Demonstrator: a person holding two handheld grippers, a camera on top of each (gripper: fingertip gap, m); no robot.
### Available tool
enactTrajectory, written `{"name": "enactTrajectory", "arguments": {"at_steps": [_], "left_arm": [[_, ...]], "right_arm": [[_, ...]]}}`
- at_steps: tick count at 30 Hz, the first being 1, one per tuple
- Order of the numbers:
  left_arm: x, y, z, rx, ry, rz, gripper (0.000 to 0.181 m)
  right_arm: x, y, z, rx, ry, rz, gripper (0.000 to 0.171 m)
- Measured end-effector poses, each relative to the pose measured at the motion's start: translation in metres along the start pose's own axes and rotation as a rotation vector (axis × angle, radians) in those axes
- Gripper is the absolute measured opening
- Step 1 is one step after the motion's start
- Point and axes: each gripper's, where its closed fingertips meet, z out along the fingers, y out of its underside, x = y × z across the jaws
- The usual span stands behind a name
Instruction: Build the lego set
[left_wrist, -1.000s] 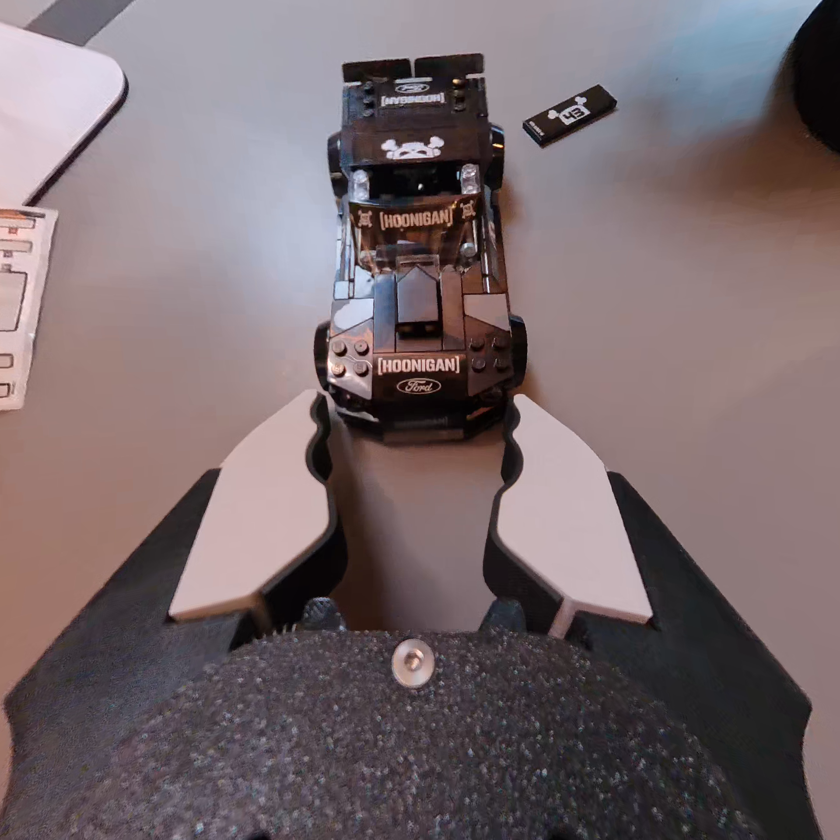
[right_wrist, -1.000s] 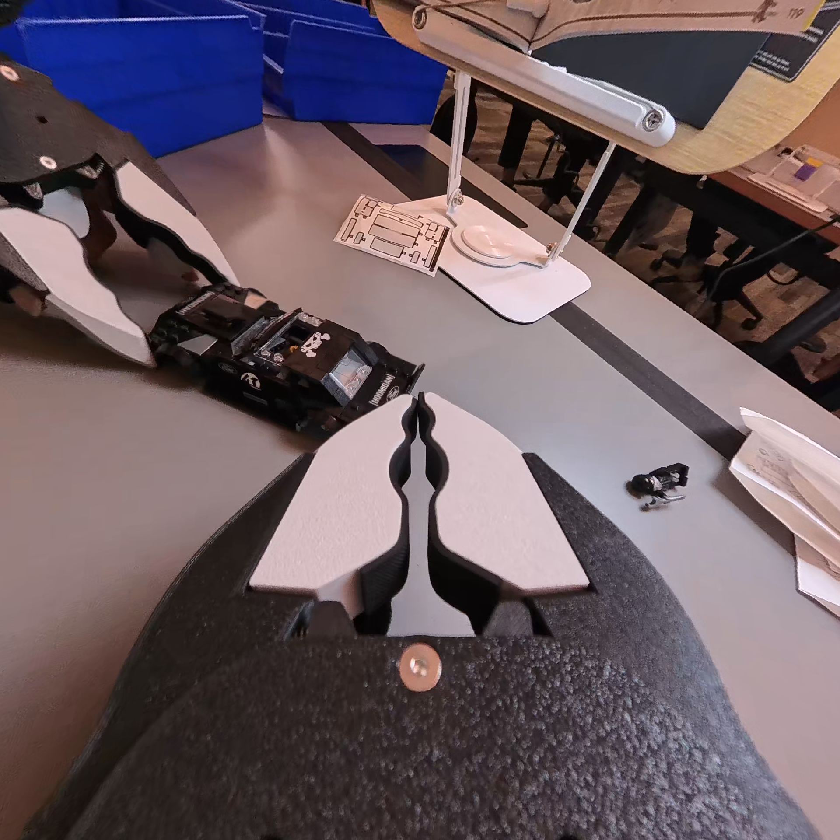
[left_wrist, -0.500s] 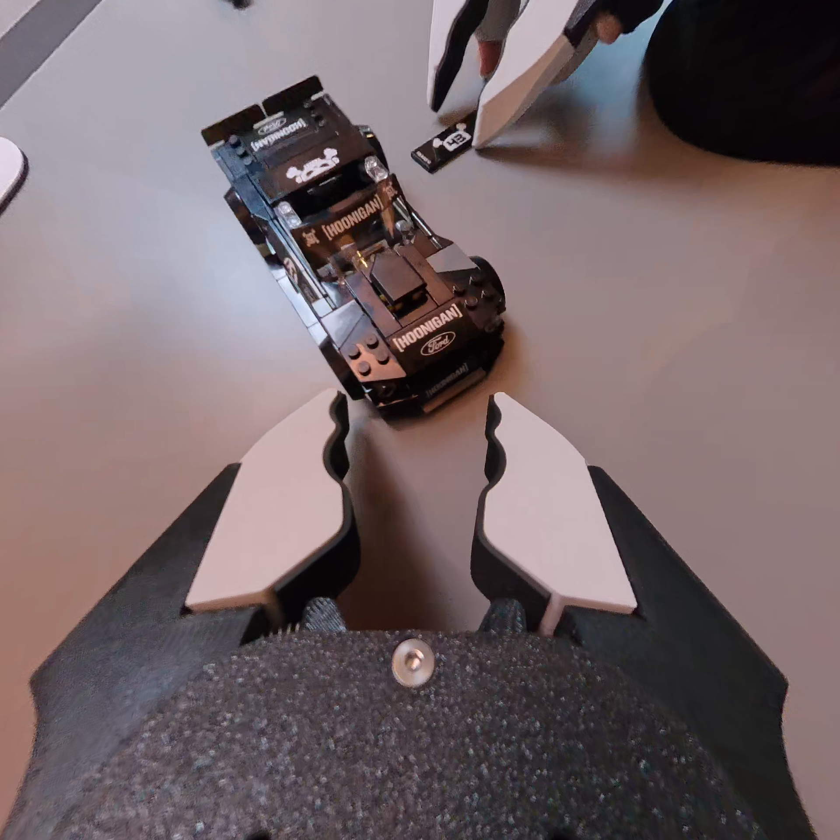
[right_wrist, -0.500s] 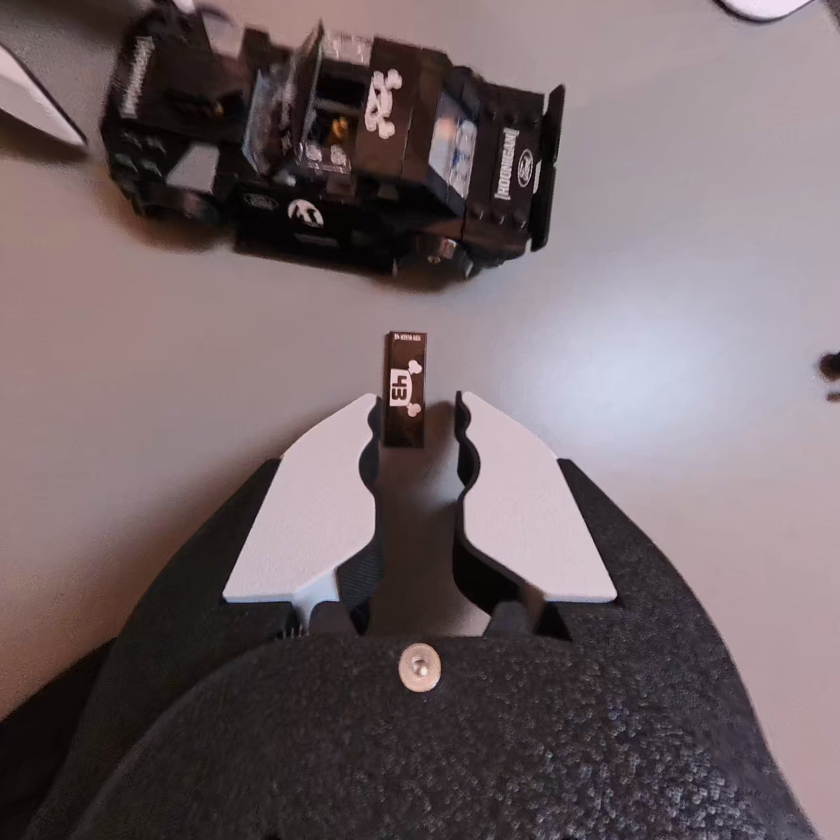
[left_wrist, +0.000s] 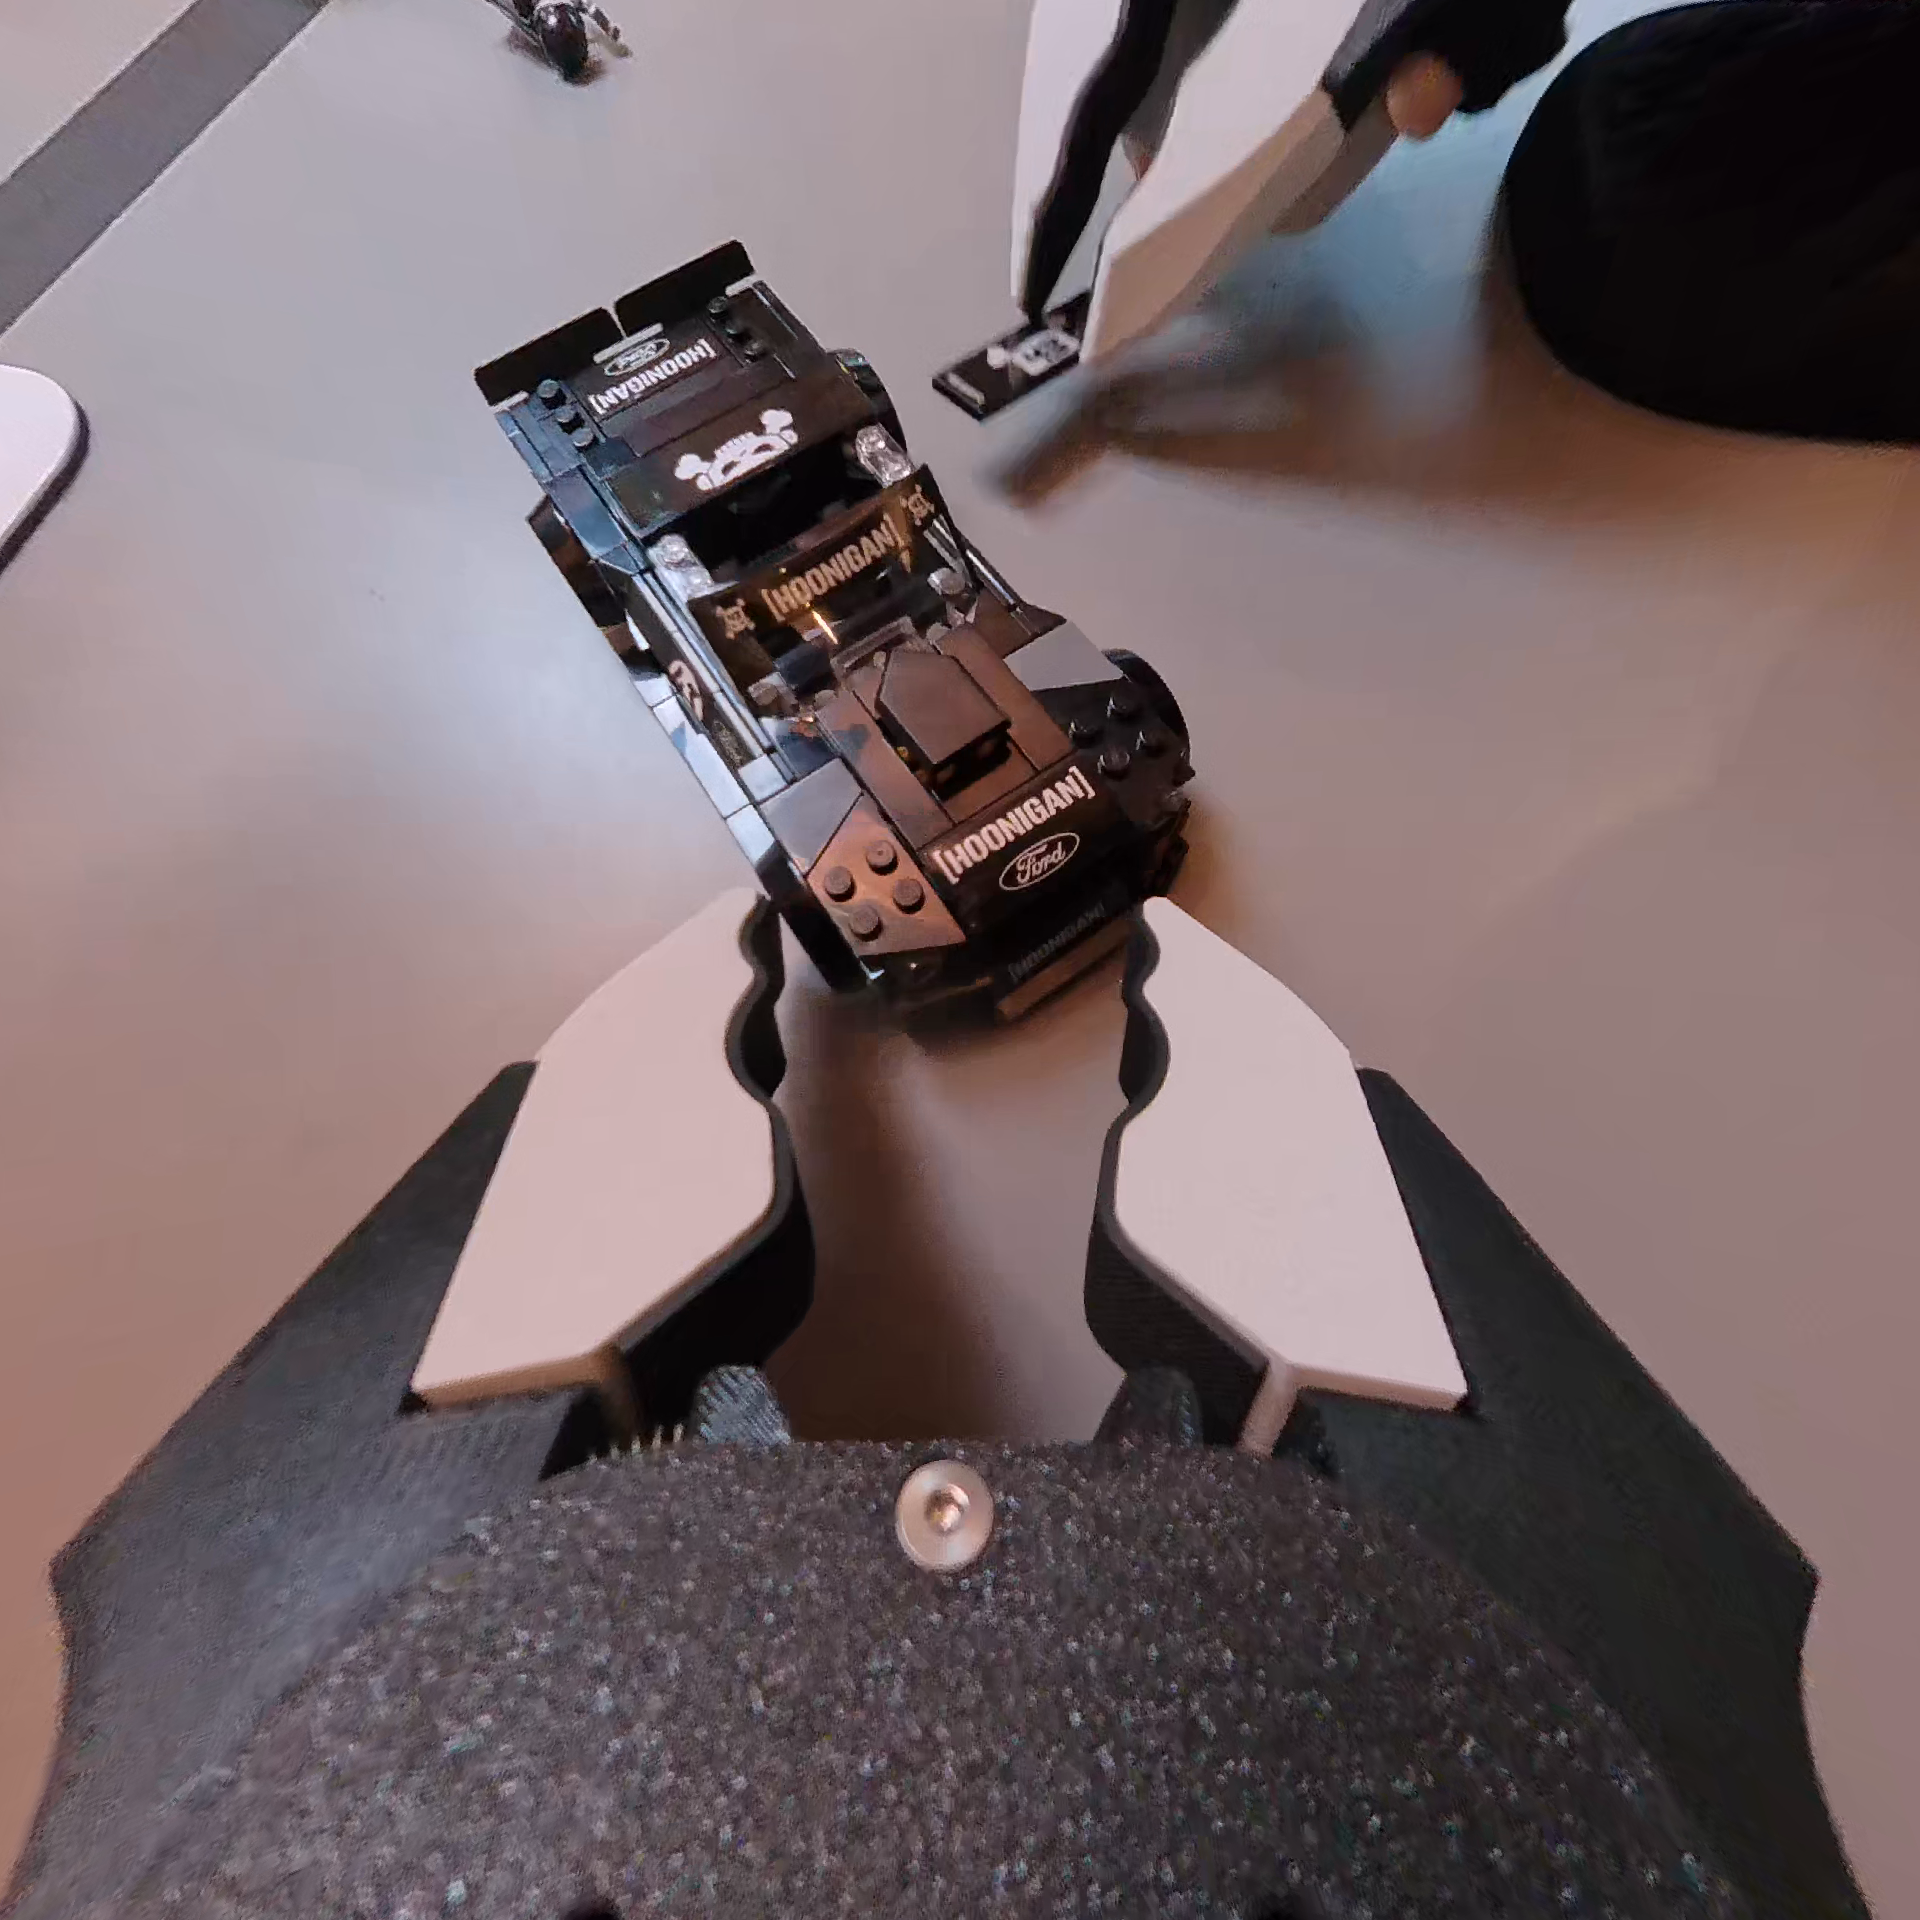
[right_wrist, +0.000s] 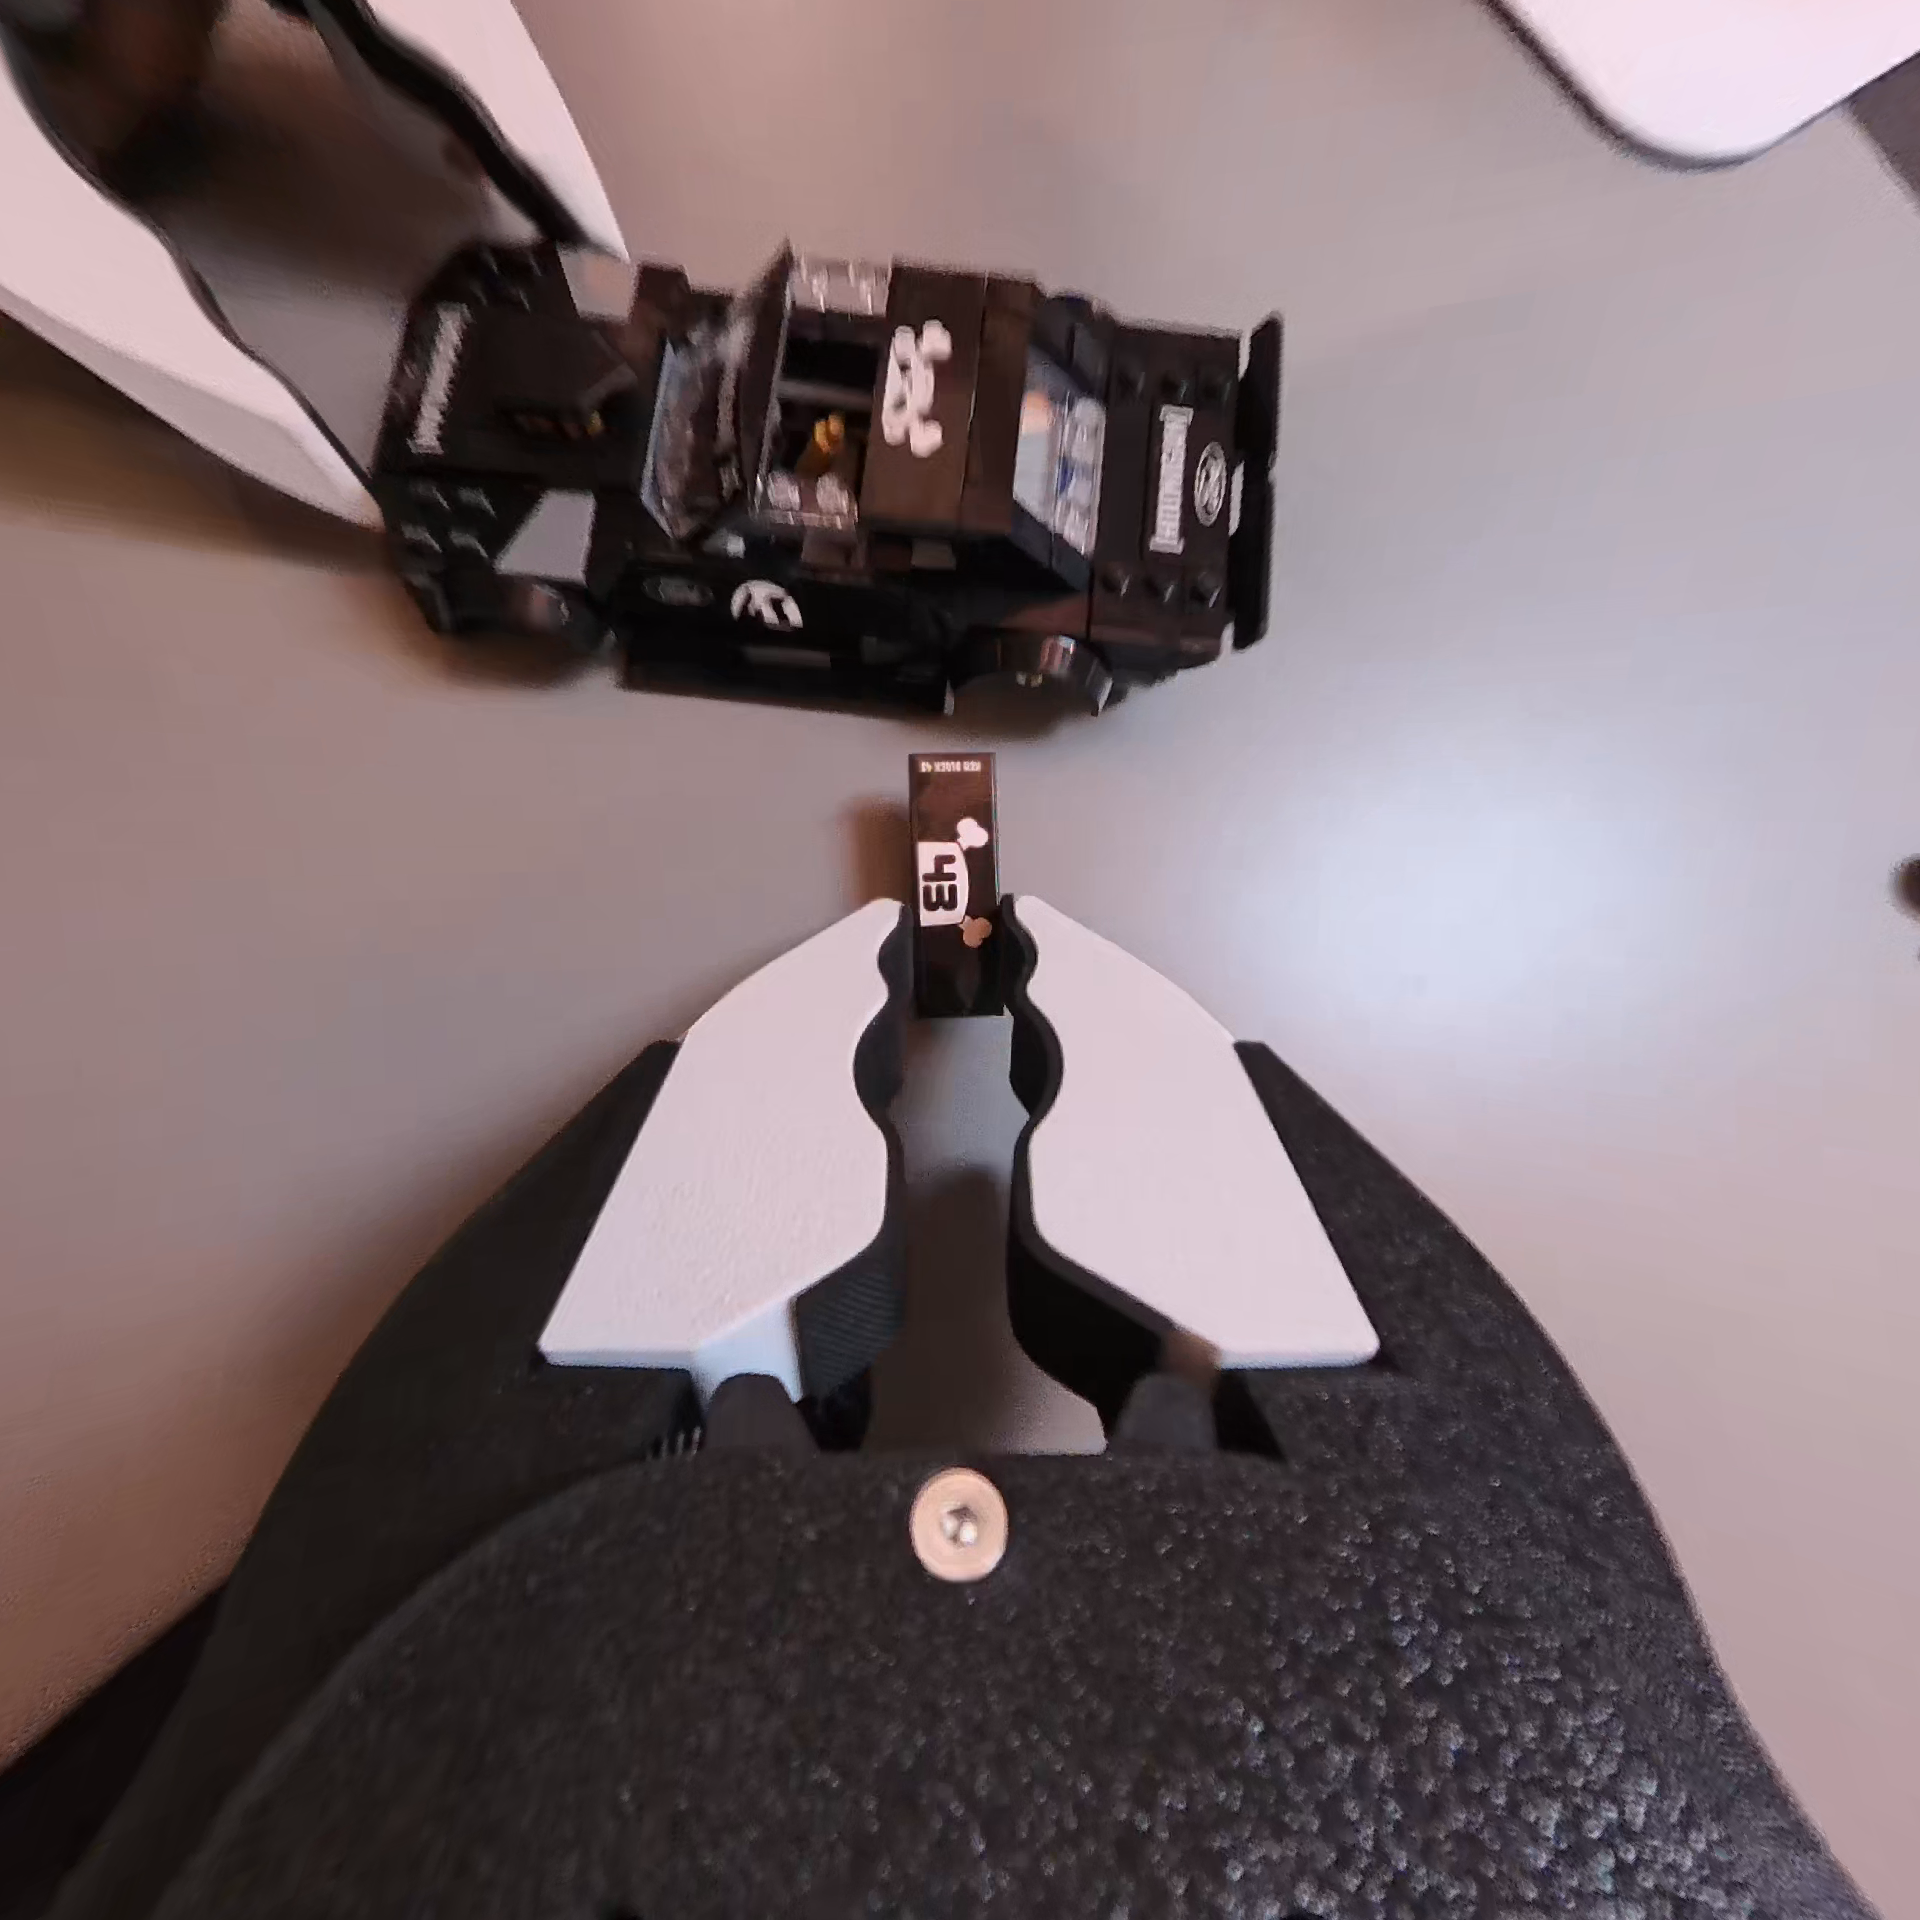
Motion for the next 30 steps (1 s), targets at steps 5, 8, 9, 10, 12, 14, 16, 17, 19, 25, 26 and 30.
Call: {"name": "enactTrajectory", "arguments": {"at_steps": [5, 8, 9, 10, 12, 14, 16, 17, 19, 25, 26, 30], "left_arm": [[0.001, 0.0, 0.001, -0.007, -0.015, 0.016, 0.054], [0.004, 0.0, 0.001, -0.01, -0.012, 0.028, 0.056], [0.006, 0.0, 0.001, -0.011, -0.008, 0.034, 0.057], [0.007, 0.0, 0.0, -0.009, -0.004, 0.038, 0.057], [0.007, -0.003, -0.003, 0.016, 0.003, 0.027, 0.058], [0.005, -0.008, -0.006, 0.054, 0.017, -0.016, 0.058], [0.0, -0.012, -0.009, 0.093, 0.02, -0.062, 0.059], [-0.002, -0.015, -0.011, 0.114, 0.019, -0.079, 0.059], [-0.01, -0.022, -0.014, 0.162, 0.001, -0.101, 0.058], [-0.036, -0.042, -0.013, 0.204, 0.062, -0.195, 0.043], [-0.035, -0.039, -0.008, 0.173, 0.115, -0.233, 0.048], [-0.029, -0.039, 0.004, 0.183, 0.234, -0.331, 0.054]], "right_arm": [[-0.003, -0.03, -0.006, 0.149, 0.022, 0.003, 0.015], [-0.002, -0.039, -0.005, 0.185, 0.053, -0.002, 0.015], [-0.002, -0.042, -0.004, 0.198, 0.057, 0.002, 0.015], [-0.001, -0.044, -0.004, 0.214, 0.061, 0.007, 0.015], [-0.001, -0.049, -0.004, 0.237, 0.052, 0.02, 0.016], [-0.001, -0.051, -0.002, 0.237, 0.037, 0.015, 0.015], [0.002, -0.054, 0.001, 0.217, 0.029, -0.008, 0.016], [0.003, -0.056, 0.003, 0.201, 0.022, -0.018, 0.016], [0.004, -0.063, 0.005, 0.163, 0.011, -0.029, 0.016], [0.01, -0.09, 0.008, 0.098, 0.013, -0.084, 0.016], [0.011, -0.093, 0.008, 0.1, 0.016, -0.086, 0.016], [0.008, -0.09, 0.01, 0.107, 0.008, -0.097, 0.015]]}}
